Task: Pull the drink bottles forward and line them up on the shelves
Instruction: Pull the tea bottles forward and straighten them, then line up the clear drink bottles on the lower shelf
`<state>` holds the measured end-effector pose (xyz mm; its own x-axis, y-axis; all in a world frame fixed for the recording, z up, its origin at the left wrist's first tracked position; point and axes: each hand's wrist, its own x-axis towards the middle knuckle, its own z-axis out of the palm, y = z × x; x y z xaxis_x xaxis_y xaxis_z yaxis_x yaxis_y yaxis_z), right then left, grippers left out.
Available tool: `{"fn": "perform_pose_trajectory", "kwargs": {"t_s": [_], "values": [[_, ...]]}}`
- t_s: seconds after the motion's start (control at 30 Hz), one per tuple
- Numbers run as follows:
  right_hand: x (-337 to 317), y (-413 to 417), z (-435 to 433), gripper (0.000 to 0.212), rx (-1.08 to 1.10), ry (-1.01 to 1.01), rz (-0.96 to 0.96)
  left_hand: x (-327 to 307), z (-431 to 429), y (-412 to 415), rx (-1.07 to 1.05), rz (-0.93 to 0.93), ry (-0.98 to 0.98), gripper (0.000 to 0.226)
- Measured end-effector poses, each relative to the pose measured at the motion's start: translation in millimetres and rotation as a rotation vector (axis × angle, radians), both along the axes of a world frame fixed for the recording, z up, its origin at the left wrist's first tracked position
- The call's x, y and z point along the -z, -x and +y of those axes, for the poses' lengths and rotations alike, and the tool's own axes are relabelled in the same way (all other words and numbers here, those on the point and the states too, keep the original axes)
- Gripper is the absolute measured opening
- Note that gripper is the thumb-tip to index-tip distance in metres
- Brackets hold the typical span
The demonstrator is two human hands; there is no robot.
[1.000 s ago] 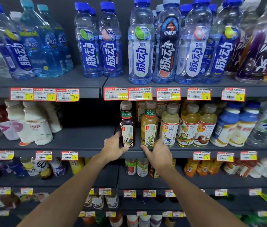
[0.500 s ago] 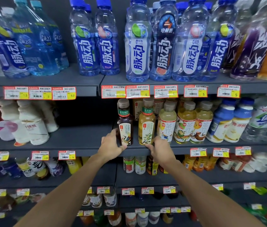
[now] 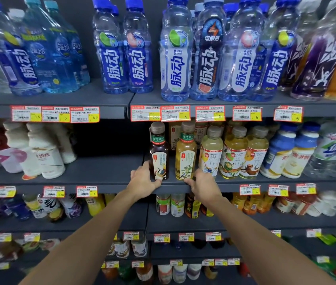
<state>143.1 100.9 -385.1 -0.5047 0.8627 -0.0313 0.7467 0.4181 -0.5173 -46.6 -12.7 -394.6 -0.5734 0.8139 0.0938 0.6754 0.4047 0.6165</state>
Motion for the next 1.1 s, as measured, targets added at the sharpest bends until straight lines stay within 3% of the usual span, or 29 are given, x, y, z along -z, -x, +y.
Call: {"fn": "perform_pose_trajectory", "kwargs": {"t_s": [0.13,0.27,0.33,0.4,0.5,0.83,0.93,1.1], "values": [[-1,-5,-5,0.039,0.003,-0.050,0.001,0,0,-6,-0.013,0.017,-0.030,0.060],[4,-12,-14,0.034,0.047,-0.162,0.084,-2,2,-9,-0.120,0.087,-0.040,0.071],[8,-17,-21,0.032,0.038,-0.219,0.124,0,-5,-17,-0.233,0.053,-0.193,0.075],[17,-23,-31,0.037,-0.004,-0.274,0.124,11,-18,-30,-0.284,0.086,-0.435,0.063],[40,-27,-46,0.041,-0.067,-0.337,0.106,42,-39,-57,-0.195,0.130,-0.627,0.044],[120,-27,-41,0.030,-0.187,-0.275,0.047,127,-44,-90,-0.137,0.191,-0.501,0.030],[134,-20,-31,0.031,-0.147,-0.213,0.068,141,-27,-86,-0.171,0.113,-0.429,0.028],[157,1,-14,0.053,-0.033,-0.150,0.123,168,4,-67,-0.268,-0.117,-0.348,0.039]]}}
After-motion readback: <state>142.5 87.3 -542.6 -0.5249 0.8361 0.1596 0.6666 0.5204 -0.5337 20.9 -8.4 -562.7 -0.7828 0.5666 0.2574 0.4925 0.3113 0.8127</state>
